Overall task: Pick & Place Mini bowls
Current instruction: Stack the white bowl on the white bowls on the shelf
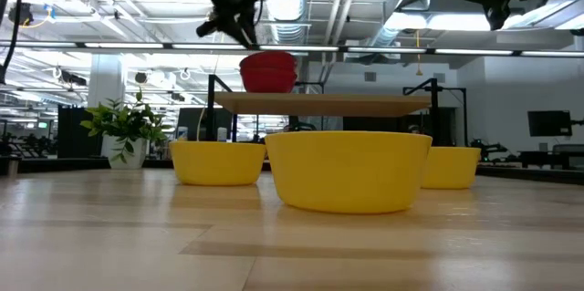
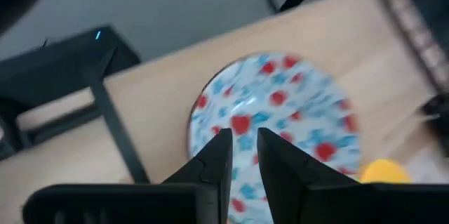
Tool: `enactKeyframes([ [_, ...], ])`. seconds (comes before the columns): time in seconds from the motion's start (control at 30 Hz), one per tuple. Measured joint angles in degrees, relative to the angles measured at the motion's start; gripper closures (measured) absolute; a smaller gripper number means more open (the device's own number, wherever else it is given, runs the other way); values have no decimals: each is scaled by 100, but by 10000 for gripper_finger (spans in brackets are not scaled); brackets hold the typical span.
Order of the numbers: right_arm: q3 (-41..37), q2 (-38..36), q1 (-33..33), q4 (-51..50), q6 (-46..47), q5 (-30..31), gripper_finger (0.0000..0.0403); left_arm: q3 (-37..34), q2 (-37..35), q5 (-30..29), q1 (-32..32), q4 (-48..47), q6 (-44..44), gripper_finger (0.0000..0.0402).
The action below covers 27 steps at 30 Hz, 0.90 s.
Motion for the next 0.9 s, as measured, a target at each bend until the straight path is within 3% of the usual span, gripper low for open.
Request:
enactKeyframes([
  [0.2,0,0,0,0,4,10,386,2,-34,-11,-671,606,38,334],
  [0.37,0,1,0,0,21,14,386,2,251,-464,-1192,877,391,334],
  [0.9,0,1,0,0,52,-27,386,2,875,-605,-1228,897,256,334],
])
